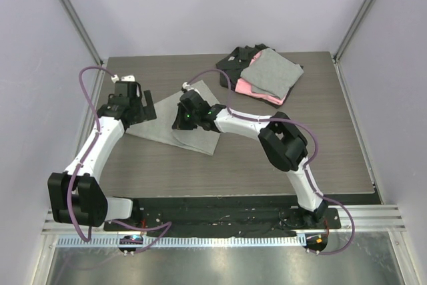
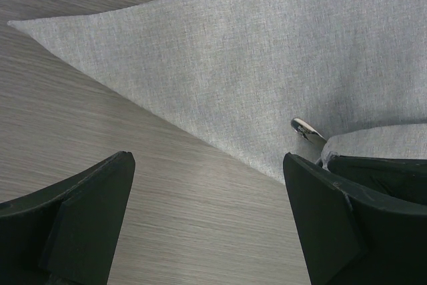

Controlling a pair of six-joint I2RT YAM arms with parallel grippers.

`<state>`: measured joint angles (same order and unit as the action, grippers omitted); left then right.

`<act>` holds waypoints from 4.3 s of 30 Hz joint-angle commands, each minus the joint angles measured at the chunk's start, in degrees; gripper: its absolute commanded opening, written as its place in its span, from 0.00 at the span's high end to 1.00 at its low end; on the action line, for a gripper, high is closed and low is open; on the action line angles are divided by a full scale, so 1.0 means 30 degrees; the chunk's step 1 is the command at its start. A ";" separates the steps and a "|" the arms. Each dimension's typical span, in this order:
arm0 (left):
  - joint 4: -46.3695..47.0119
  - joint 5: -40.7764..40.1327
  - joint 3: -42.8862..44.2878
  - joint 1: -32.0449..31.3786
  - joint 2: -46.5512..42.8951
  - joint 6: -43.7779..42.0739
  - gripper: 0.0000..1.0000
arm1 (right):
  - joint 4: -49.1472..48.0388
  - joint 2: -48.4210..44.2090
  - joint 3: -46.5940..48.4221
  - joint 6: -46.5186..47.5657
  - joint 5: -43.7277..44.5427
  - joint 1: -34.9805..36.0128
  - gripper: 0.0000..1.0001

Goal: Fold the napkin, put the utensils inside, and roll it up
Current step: Fold the napkin

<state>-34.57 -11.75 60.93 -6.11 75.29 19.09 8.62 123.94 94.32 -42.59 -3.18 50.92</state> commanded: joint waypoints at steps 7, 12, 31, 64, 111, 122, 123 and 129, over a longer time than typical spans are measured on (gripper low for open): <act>0.0273 0.0342 0.0024 0.0278 0.0158 0.0111 0.00 | -0.0736 0.1137 0.1927 0.0222 -0.0287 0.0430 0.99; 0.0273 0.0429 0.0023 0.0337 0.0188 0.0169 0.00 | -0.0648 0.1548 0.2279 0.0251 -0.0375 0.0576 0.99; 0.1647 0.4733 -0.1292 0.4927 0.0538 0.2423 0.00 | -0.1906 -0.0704 0.0586 0.1773 -0.0874 0.0577 0.46; 1.1231 0.6993 -0.3992 1.3110 0.6279 0.7171 0.37 | -0.4544 -1.4596 -1.1579 0.2682 -0.4154 -0.8915 0.45; 1.2721 0.9862 -0.2731 1.3550 0.9974 0.7259 1.00 | -0.3665 -1.4624 -1.1929 0.3005 -0.4360 -0.8886 0.46; 1.5797 1.1765 -0.3931 1.1123 0.7017 0.7112 1.00 | -0.2992 -1.5268 -1.2222 0.3297 -0.3774 -0.8886 0.46; 1.6032 1.1942 -0.4135 1.0886 0.6521 0.7287 1.00 | -0.2991 -1.5442 -1.2251 0.3298 -0.3716 -0.8857 0.46; 1.7469 1.3232 -0.4839 0.8986 0.4965 0.7991 1.00 | -0.2085 -1.5912 -1.2398 0.3356 -0.3453 -0.8769 0.46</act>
<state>11.70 23.99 47.33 23.99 94.08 42.02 2.31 79.53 57.08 -33.69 -15.09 24.36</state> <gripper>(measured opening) 0.014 0.544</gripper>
